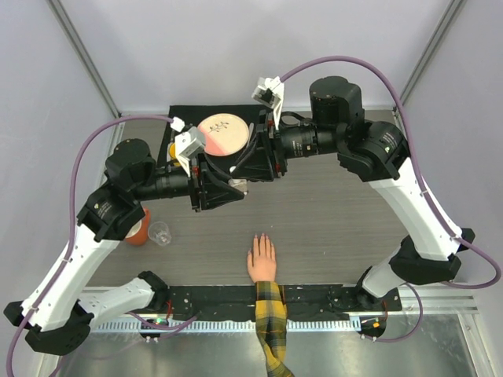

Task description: Paint the nails

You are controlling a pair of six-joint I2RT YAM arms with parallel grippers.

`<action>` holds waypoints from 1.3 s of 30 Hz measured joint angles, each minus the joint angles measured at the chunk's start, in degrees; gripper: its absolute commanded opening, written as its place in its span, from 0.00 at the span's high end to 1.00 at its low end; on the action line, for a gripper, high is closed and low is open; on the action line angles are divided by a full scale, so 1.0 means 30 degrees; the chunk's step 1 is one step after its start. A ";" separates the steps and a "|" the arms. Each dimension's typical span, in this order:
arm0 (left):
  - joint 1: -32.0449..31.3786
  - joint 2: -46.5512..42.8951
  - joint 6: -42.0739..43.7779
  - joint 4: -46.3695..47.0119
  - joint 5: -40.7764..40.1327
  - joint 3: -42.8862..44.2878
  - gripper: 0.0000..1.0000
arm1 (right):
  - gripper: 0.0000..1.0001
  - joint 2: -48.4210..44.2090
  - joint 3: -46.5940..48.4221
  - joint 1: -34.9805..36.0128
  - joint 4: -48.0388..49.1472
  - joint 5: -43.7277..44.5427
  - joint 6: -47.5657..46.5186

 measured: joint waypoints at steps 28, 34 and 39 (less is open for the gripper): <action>-0.0007 -0.2637 0.1056 -0.1982 -1.3027 0.0175 0.00 | 0.99 -0.8510 -1.9307 -0.1719 0.7526 2.1143 0.3351; 0.0000 -0.3228 0.0459 -0.1996 -1.5365 -0.0641 0.00 | 0.99 -1.0994 -2.8953 -0.2492 1.3078 2.4101 0.4255; 0.0000 -0.3636 -0.0772 -0.1996 -1.5999 -0.1341 0.00 | 0.99 -1.1475 -3.2982 -0.2463 1.7165 2.5194 0.4204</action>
